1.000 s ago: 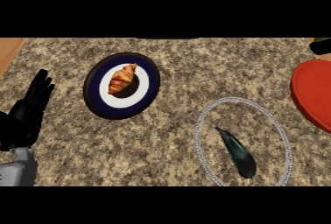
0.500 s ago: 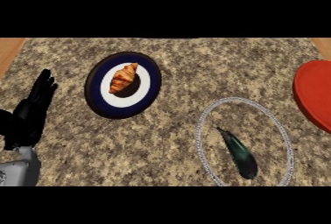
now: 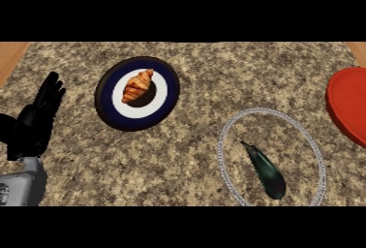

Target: Pick the lemon from the placemat and place it in the bowl

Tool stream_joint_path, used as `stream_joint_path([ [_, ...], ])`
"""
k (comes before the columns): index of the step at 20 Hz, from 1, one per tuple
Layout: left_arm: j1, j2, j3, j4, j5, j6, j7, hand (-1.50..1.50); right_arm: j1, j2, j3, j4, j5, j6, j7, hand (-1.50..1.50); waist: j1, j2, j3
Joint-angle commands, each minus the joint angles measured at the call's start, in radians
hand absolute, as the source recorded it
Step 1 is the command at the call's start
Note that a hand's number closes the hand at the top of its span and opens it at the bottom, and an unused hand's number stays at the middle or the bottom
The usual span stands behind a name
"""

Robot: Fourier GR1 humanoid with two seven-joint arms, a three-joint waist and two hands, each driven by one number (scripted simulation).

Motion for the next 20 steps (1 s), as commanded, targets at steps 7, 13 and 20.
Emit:
stream_joint_path([
  [7,0.004,0.012,0.025,-0.006,0.015,-0.009,0.024,0.00,0.027,-0.025,-0.168,0.112,-0.235,-0.002,-0.319,-1.50,-0.008,-0.004,0.001],
  [13,0.057,-0.004,0.015,-0.024,0.007,-0.006,-0.005,0.00,0.009,-0.003,-0.395,-0.008,-0.488,-0.102,-0.501,-1.50,-0.025,-0.014,0.001],
  [20,0.076,0.025,0.038,-0.032,-0.002,-0.014,-0.007,0.00,0.253,-0.069,-0.545,-0.083,-0.702,0.147,-0.561,-1.50,-0.043,-0.016,-0.002],
])
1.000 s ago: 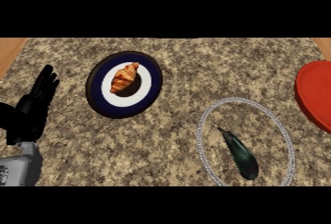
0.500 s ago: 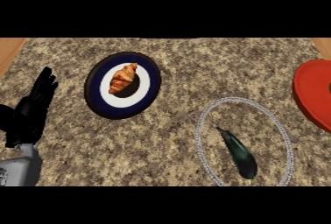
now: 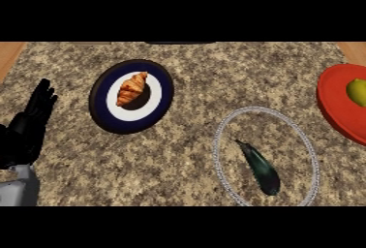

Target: Pick the lemon from the placemat and place it in the bowl

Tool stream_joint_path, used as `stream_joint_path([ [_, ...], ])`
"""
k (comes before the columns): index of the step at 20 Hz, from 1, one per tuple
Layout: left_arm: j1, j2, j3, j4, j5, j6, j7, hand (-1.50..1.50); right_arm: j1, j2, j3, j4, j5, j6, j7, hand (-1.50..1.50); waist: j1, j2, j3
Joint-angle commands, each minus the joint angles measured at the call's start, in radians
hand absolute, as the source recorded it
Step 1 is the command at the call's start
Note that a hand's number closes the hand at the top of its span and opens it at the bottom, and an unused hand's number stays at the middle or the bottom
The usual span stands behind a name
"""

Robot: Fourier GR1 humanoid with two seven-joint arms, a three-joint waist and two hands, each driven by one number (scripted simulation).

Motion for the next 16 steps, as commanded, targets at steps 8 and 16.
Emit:
stream_joint_path([
  [8,-0.018,-0.041,-0.029,-0.023,-0.048,0.054,0.028,0.00,0.412,0.013,-0.197,-0.224,-0.302,0.391,-0.039,-1.50,-0.016,-0.002,-0.001],
  [16,-0.029,-0.011,0.014,0.050,-0.008,-0.004,-0.031,0.00,0.560,0.114,-0.258,-0.500,-0.501,0.531,0.052,-1.50,0.003,0.002,-0.002],
])
